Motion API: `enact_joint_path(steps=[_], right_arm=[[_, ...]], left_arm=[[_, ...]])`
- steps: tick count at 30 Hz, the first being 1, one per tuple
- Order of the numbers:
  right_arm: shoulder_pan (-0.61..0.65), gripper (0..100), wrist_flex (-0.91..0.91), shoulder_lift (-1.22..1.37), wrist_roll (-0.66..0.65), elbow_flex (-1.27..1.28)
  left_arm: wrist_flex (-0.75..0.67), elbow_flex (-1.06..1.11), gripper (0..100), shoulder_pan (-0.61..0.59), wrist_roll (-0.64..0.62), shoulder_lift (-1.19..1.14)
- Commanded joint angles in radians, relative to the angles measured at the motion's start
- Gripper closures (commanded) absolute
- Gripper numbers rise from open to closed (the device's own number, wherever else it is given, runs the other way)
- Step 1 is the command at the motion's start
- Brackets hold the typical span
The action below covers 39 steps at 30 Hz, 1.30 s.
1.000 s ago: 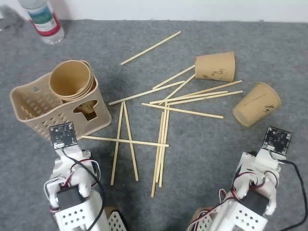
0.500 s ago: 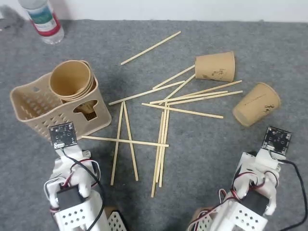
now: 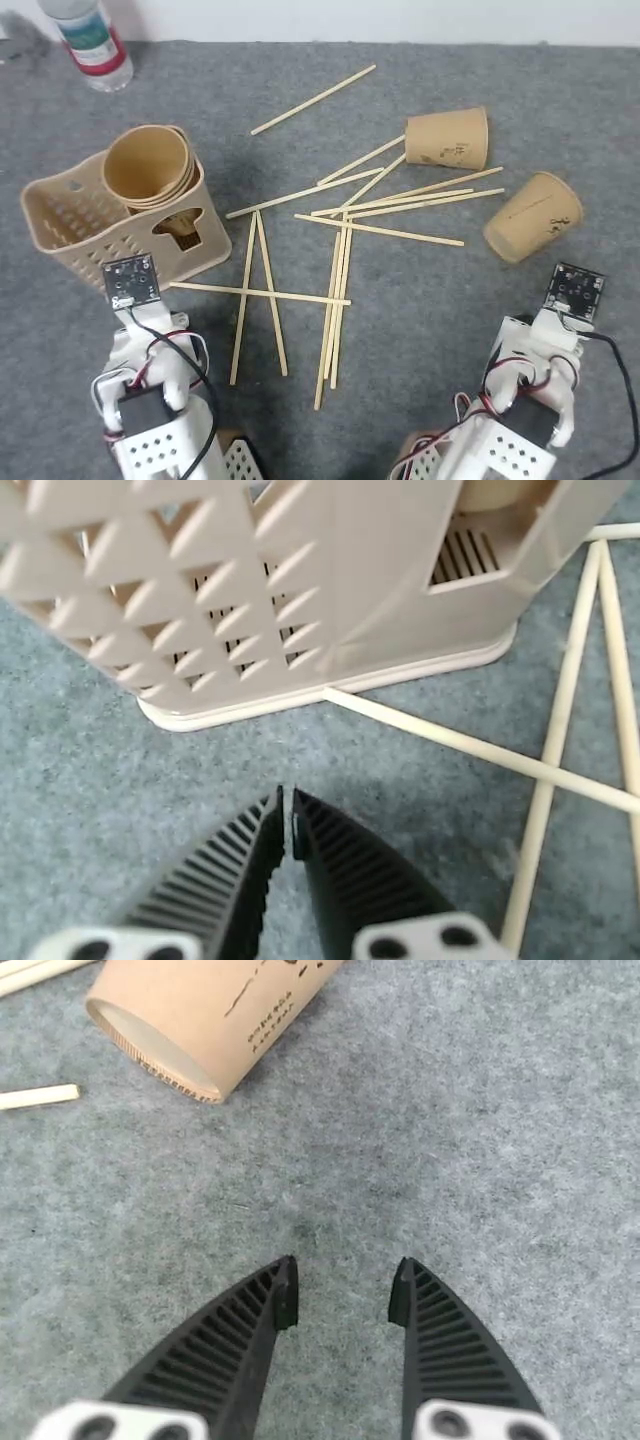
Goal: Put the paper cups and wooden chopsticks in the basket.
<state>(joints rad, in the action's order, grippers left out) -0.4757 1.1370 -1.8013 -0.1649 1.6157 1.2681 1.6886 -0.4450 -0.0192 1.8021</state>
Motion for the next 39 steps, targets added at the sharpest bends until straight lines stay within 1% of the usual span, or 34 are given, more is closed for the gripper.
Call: enact_joint_path(steps=[1, 2, 6, 11, 16, 19, 22, 25, 27, 33, 35, 39], right_arm=[[0.015, 82.9, -0.022, -0.013, -0.015, -0.031], [0.015, 82.9, -0.028, -0.013, -0.025, -0.055], [0.03, 82.9, -0.053, -0.012, -0.127, -0.187], [0.168, 82.9, -0.048, -0.008, -0.232, -0.365], [0.205, 82.9, -0.094, -0.002, -0.245, -0.463], [0.203, 82.9, -0.128, 0.071, -0.244, -0.508], [0.2, 82.9, -0.12, 0.226, -0.236, -0.591], [0.196, 82.9, -0.125, 0.421, -0.186, -0.709], [0.173, 82.9, -0.119, 0.561, -0.167, -0.813], [0.091, 82.9, -0.117, 1.024, -0.183, -1.149], [0.074, 82.9, -0.09, 1.187, -0.238, -1.27], [0.045, 82.9, -0.039, 1.486, -0.437, -1.461]], left_arm=[[-0.006, -0.005, 98, 0.006, -0.005, 0.018], [-0.006, -0.005, 98, 0.006, -0.005, 0.018], [-0.006, -0.005, 98, 0.006, -0.005, 0.018], [-0.006, -0.005, 98, 0.006, -0.005, 0.018], [-0.006, -0.005, 98, 0.006, -0.005, 0.018], [-0.006, -0.005, 98, 0.006, -0.005, 0.018], [-0.006, -0.005, 98, 0.006, -0.005, 0.018], [-0.006, -0.005, 98, 0.006, -0.005, 0.018], [-0.006, -0.005, 98, 0.006, -0.005, 0.018], [-0.006, -0.005, 98, 0.006, -0.005, 0.018], [-0.006, -0.005, 98, 0.006, -0.005, 0.018], [-0.006, -0.005, 98, 0.006, -0.005, 0.018]])
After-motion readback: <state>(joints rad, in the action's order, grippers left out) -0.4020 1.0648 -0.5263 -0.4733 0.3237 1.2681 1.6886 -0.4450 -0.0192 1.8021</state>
